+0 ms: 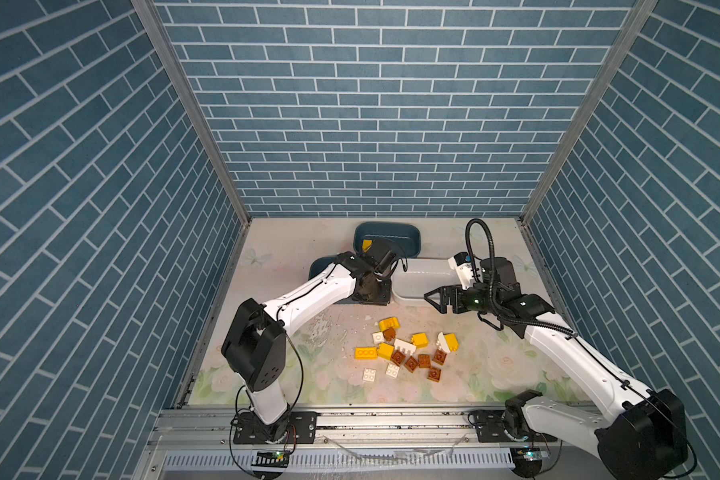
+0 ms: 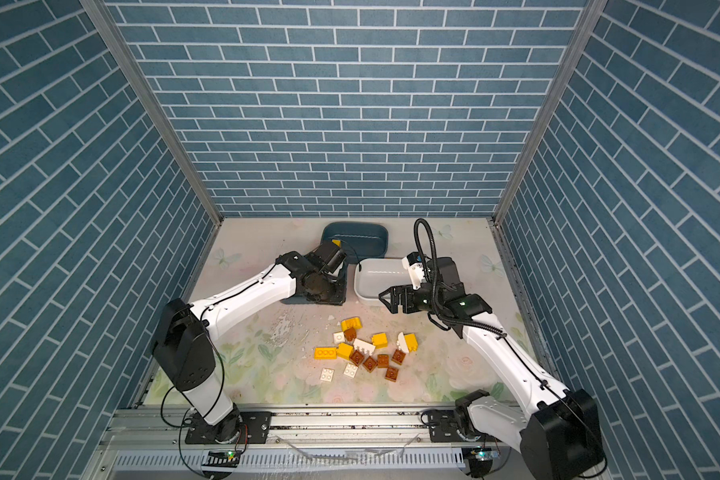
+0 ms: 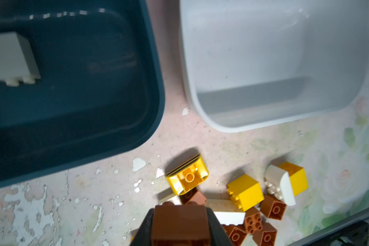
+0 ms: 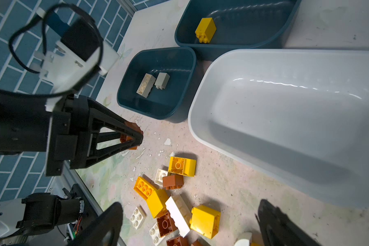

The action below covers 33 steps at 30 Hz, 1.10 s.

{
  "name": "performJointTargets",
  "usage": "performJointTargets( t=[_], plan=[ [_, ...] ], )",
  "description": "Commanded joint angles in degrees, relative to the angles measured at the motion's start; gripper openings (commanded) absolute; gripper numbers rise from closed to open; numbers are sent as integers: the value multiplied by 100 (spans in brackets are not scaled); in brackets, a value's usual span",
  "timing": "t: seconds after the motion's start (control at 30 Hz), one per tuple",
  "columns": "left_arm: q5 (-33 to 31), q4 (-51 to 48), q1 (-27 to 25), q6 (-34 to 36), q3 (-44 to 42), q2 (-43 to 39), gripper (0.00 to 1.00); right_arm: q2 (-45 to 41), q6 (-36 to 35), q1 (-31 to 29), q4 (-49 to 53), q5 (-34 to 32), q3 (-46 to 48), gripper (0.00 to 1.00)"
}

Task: Sort the legos into containers by color
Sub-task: 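Return the left gripper to the pile and grasp a brown brick, then carry the brown brick with the left gripper into the white tub and release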

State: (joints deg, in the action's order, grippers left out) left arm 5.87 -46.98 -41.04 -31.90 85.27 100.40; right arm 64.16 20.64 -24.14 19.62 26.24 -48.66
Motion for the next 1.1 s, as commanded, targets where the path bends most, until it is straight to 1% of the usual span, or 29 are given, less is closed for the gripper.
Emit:
performJointTargets(
  t=[0.0,0.27,0.37,0.47,0.57,0.6,0.67,0.73,0.83,0.9,1.0,1.07],
  plan=[
    [108,-38,35,197,516,453,28,-105,-104,135,-30,-49,-248,98],
    [97,464,43,270,1830,1610,29,-211,-223,305,110,-210,-285,99],
    [47,304,43,305,2471,2123,30,-278,-301,328,219,-291,-298,99],
    [-81,315,43,318,2793,2485,30,-373,-324,340,330,-380,-263,98],
    [-214,229,43,371,3099,2739,37,-448,-350,342,441,-409,-258,98],
    [-253,219,43,375,3152,2768,41,-469,-349,362,462,-418,-245,99],
    [-333,147,52,412,3261,2822,52,-508,-351,365,499,-419,-231,99],
    [-355,8,52,436,3360,2833,59,-504,-359,371,531,-396,-231,98],
    [-334,-228,47,514,3316,2660,66,-501,-398,368,601,-348,-224,98],
    [-287,-270,43,585,3035,2363,69,-510,-403,366,609,-315,-205,98],
    [-72,-134,34,911,2150,1701,73,-508,-428,366,653,-226,-196,99],
    [218,-118,34,1356,1575,1210,74,-493,-464,371,675,-148,-187,99]
  ],
)
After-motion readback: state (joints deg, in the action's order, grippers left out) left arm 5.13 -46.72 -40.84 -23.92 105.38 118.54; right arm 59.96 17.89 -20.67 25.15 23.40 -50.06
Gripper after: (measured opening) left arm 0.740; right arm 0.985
